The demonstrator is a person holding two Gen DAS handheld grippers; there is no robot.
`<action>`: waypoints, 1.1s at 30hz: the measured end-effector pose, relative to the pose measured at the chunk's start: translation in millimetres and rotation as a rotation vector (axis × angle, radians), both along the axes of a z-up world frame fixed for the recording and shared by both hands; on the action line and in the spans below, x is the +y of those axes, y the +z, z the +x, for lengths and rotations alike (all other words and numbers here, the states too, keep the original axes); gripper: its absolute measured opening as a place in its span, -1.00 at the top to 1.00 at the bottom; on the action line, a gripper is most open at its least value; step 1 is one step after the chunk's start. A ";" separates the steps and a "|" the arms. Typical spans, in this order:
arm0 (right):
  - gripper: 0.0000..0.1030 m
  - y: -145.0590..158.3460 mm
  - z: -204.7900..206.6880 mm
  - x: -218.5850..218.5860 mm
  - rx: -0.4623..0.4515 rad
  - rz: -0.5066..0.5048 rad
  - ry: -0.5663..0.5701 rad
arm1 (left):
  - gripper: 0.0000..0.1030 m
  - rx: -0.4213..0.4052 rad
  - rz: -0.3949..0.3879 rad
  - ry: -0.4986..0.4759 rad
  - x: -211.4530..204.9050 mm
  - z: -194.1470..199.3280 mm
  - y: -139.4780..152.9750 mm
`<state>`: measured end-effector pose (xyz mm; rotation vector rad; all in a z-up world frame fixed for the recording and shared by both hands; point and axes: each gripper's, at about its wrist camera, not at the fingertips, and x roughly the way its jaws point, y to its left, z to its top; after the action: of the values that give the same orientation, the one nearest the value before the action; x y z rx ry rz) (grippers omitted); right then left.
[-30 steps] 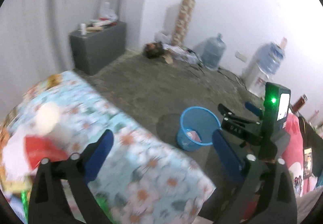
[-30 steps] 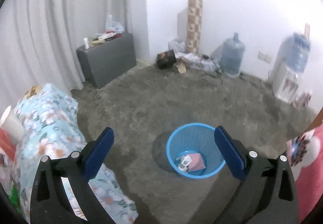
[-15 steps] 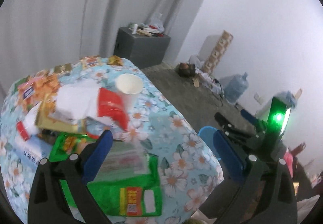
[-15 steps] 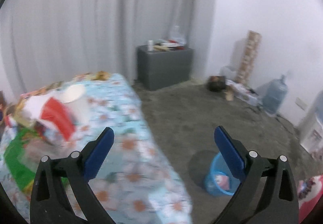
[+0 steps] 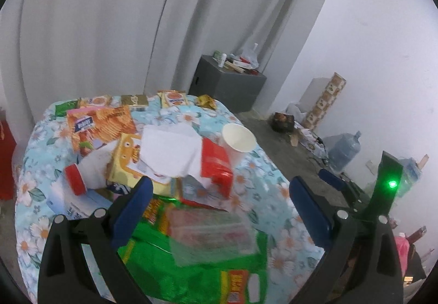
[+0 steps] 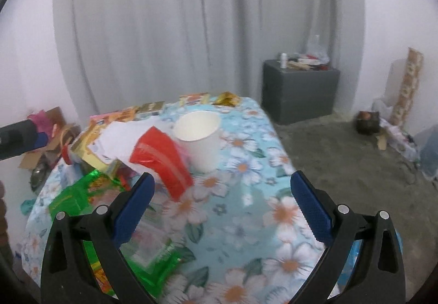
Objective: Collect trash
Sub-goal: 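Move both open tools back to the trash pile on the bed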
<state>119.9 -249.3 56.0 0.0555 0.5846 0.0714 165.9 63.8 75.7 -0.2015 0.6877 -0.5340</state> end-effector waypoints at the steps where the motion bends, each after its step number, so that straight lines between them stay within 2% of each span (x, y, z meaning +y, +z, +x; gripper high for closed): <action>1: -0.85 -0.3 1.9 -0.6 -0.001 0.006 0.002 | -0.90 0.000 0.003 0.003 0.5 1.8 -1.5; 6: -0.85 0.8 7.9 -20.7 -0.006 0.083 0.002 | -0.90 0.000 0.024 0.016 -0.9 11.6 -9.3; 13: -0.84 -1.8 18.3 -67.4 0.047 0.227 -0.053 | -0.90 -0.028 -0.008 0.040 14.2 11.2 -16.5; 21: -0.68 1.3 37.3 -84.7 0.094 0.395 -0.034 | -0.89 -0.101 0.009 0.056 31.7 4.5 -15.0; 25: -0.64 3.2 48.5 -79.6 0.113 0.436 -0.003 | -0.84 -0.155 0.043 0.027 28.8 -2.4 -11.9; 33: -0.36 1.4 88.1 -69.0 0.193 0.483 0.011 | -0.59 -0.219 0.094 -0.095 -9.9 -8.1 -16.4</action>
<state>208.0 -318.3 57.4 0.5326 0.7508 0.2183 157.8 53.9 59.3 -0.0215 0.5093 -0.6034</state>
